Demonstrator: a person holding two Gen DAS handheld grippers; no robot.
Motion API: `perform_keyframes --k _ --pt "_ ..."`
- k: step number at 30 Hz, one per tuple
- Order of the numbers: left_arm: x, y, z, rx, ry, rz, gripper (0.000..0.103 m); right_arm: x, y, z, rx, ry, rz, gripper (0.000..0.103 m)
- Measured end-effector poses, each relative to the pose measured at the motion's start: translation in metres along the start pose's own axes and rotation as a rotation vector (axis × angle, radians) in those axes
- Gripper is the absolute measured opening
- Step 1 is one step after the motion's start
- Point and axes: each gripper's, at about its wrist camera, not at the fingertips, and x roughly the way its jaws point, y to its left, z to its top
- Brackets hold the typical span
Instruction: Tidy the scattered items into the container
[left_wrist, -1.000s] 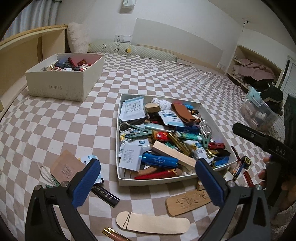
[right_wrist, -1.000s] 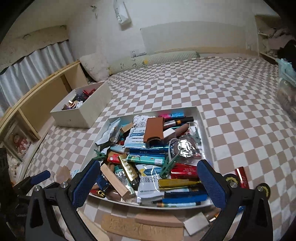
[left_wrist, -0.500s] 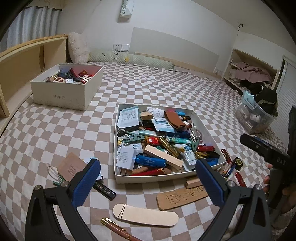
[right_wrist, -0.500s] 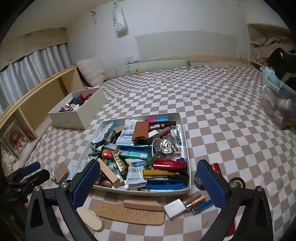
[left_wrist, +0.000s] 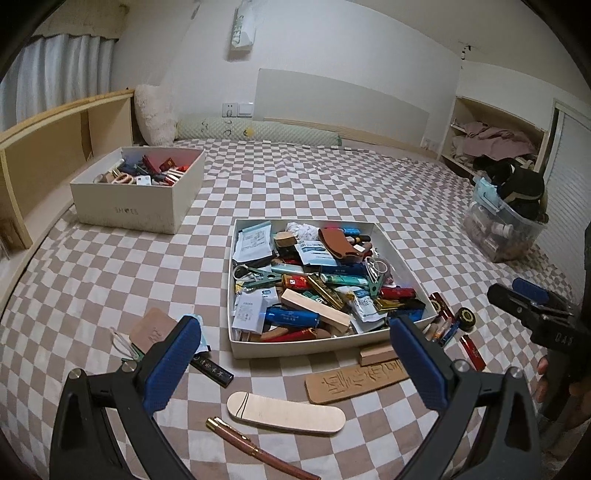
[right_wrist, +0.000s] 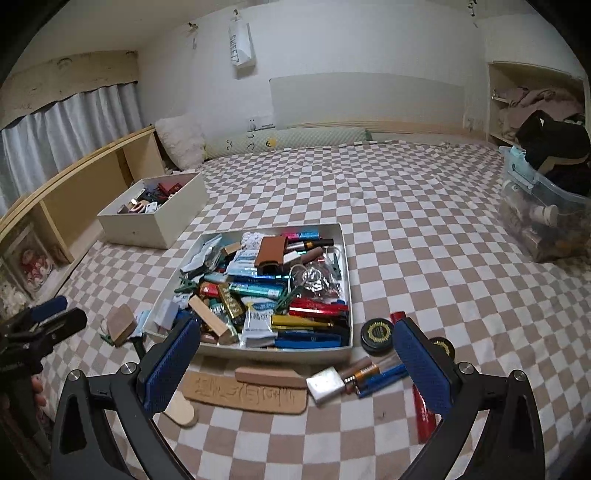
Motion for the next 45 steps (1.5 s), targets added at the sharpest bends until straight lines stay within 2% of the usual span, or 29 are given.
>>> perform_keyframes --k 23,45 --pt "-0.05 -0.01 -0.022 0.022 -0.049 0.018 0.103 -0.061 0.005 -0.022 -0.047 -0.053 -0.001 0.103" --pt "-0.067 -0.019 -0.047 0.042 -0.046 0.062 0.103 -0.076 0.004 -0.042 -0.061 -0.054 -0.007 0.103"
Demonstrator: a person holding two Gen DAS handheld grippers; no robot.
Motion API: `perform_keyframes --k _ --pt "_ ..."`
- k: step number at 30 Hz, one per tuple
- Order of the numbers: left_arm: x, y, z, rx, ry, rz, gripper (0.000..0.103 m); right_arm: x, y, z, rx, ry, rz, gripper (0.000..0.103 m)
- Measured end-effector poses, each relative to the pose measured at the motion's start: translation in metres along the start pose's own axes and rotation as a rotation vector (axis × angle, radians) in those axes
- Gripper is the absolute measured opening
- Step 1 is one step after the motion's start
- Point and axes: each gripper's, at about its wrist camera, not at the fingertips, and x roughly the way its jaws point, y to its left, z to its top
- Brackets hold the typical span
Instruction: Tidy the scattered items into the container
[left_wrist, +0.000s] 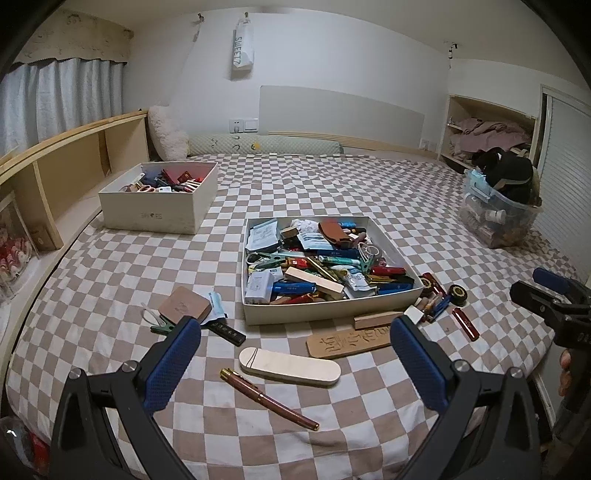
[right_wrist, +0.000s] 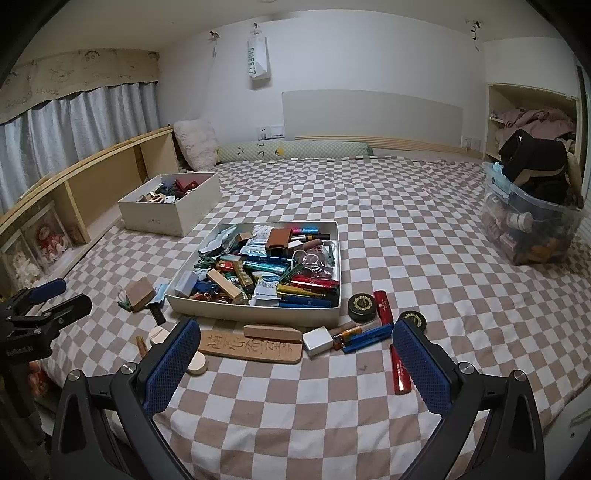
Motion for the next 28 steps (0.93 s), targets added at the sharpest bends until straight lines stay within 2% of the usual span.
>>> perform_keyframes --k 28 --pt "0.0 -0.01 -0.005 0.053 -0.002 0.013 0.103 0.0 -0.001 -0.004 0.004 0.008 -0.002 0.103"
